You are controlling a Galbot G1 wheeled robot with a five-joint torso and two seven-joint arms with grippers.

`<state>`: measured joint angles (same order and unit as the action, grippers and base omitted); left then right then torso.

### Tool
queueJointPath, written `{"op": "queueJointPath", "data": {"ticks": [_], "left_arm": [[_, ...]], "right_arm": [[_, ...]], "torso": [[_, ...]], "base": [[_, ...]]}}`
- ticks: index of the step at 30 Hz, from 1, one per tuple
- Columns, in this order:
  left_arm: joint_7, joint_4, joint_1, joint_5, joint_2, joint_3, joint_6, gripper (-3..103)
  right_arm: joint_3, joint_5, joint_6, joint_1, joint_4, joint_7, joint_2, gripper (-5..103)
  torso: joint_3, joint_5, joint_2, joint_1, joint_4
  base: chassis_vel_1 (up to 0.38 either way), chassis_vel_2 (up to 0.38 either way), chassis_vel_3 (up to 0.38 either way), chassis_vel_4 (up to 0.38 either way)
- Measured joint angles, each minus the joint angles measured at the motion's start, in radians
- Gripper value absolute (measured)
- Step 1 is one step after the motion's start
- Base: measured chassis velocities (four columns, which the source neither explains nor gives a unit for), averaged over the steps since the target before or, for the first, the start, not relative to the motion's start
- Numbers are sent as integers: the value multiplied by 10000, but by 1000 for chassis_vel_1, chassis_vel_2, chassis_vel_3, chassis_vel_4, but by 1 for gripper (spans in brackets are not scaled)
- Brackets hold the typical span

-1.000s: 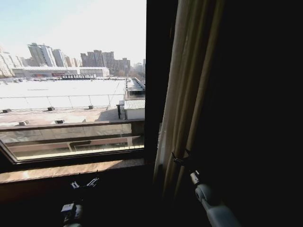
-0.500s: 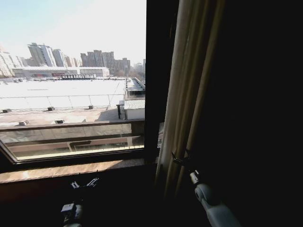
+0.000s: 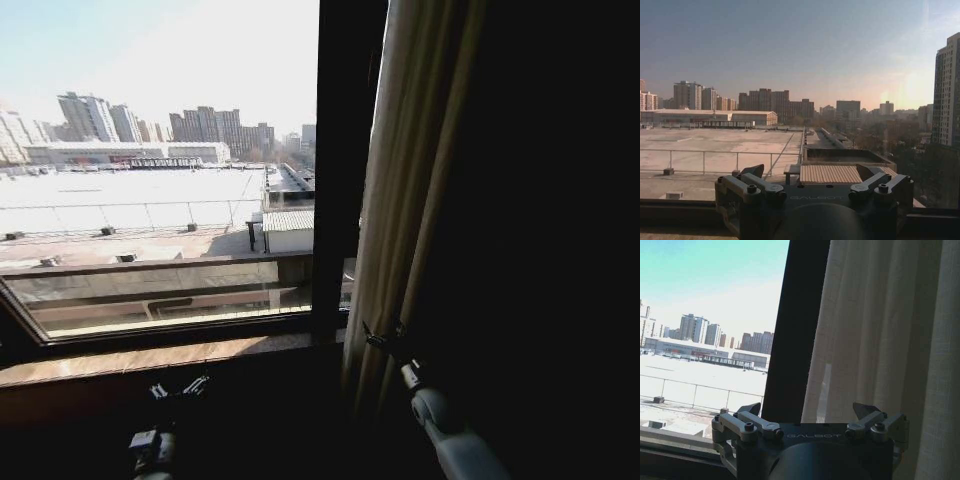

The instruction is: Open the curtains by pulling them apart, changing their state from closed to fully open.

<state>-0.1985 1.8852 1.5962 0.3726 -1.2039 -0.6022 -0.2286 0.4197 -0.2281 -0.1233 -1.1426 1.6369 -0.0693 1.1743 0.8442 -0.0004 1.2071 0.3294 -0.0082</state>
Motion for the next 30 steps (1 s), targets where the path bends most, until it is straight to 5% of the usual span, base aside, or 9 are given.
{"op": "queueJointPath", "data": {"ticks": [30], "left_arm": [[0,0,0,0,0,0,0,100]], "right_arm": [[-2,1,-2,7,-8,1,1,100]], "torso": [[0,3,0,0,1]], "base": [[367,306,-372,-296]]}}
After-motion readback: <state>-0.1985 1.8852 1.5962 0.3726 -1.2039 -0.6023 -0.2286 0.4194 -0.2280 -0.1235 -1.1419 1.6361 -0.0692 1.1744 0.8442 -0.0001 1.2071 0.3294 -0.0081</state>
